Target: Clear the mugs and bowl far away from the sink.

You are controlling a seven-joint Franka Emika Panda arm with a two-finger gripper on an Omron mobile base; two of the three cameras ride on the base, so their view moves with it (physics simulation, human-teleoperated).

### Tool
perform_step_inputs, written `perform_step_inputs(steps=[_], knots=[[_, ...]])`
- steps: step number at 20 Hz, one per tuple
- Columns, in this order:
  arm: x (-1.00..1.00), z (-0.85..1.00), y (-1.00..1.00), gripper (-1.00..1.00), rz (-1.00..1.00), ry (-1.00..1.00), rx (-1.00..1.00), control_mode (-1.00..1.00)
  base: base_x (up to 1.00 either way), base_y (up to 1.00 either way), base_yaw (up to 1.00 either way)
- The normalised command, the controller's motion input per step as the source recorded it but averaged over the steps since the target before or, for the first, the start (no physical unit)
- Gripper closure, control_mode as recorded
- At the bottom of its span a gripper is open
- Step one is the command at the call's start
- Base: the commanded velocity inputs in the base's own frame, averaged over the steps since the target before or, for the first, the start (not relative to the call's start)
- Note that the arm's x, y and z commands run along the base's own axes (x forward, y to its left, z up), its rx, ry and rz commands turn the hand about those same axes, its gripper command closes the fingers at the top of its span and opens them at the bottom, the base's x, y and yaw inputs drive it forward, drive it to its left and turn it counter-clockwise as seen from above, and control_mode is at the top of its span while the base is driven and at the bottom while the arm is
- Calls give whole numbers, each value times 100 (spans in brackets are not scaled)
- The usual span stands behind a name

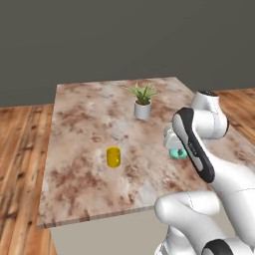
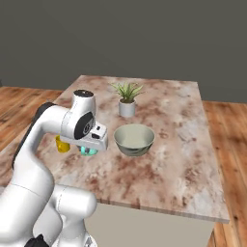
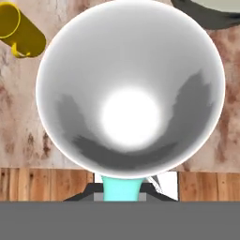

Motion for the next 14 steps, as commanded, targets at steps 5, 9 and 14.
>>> perform_step_inputs(steps=[5,9,14], knots=[[0,-49,-36,100,-22,15,-1,-100,0,0,0],[11,-44,0,100,-34,24,0,-100,0,0,0],[11,-36,5,100,-2,13,17,-100,0,0,0]])
